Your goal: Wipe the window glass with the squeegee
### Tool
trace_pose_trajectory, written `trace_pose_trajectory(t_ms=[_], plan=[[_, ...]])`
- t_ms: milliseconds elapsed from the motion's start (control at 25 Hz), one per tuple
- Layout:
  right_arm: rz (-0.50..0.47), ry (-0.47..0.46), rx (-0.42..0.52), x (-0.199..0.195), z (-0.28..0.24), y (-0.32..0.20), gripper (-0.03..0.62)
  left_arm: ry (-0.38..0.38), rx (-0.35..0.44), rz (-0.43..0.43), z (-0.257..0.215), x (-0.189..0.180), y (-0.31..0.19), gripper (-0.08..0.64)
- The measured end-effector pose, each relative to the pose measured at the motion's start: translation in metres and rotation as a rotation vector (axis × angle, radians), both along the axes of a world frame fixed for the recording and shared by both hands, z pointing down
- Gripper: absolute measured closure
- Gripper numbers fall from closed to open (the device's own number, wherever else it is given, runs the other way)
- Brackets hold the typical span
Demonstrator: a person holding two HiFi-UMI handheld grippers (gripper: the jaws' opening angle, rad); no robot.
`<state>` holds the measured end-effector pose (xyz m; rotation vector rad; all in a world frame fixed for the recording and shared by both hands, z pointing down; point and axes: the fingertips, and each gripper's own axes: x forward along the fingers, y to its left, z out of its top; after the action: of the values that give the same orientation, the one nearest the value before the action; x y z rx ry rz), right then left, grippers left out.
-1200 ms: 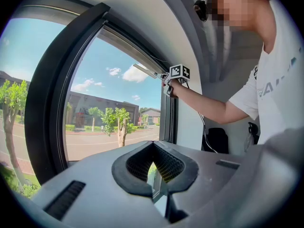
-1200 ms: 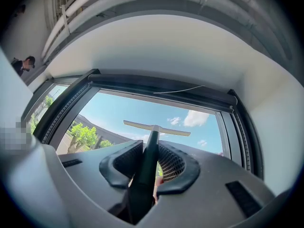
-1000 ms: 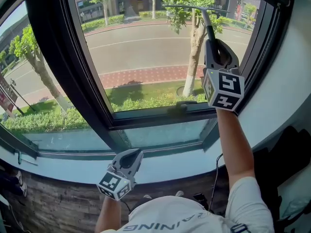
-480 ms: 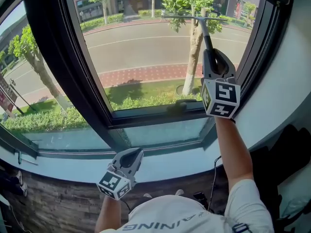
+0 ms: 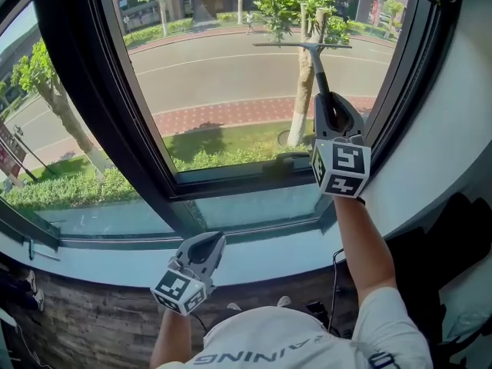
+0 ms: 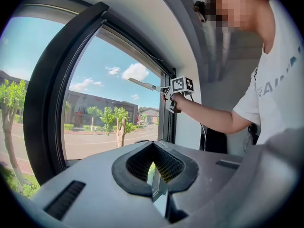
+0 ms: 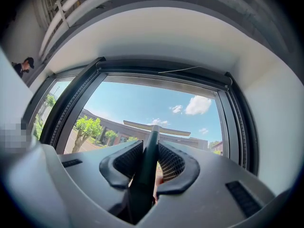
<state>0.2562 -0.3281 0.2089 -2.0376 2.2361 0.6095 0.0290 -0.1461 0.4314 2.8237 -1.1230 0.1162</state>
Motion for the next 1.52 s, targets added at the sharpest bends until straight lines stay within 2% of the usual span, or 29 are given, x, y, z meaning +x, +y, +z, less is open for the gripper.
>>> trace_pose_trajectory(t_ms=[440,1520], plan=[[0.006,0.010,-0.071,0.001,0.047,0.003,0.494,0.005,-0.012,-0.005,0.006,-0.003,0.002,0.546],[0.004,-0.025,-0.323,0.014,0.188,0.005,0.494,0.000,-0.056,-0.008,0.018,0.003,0.000,0.546]])
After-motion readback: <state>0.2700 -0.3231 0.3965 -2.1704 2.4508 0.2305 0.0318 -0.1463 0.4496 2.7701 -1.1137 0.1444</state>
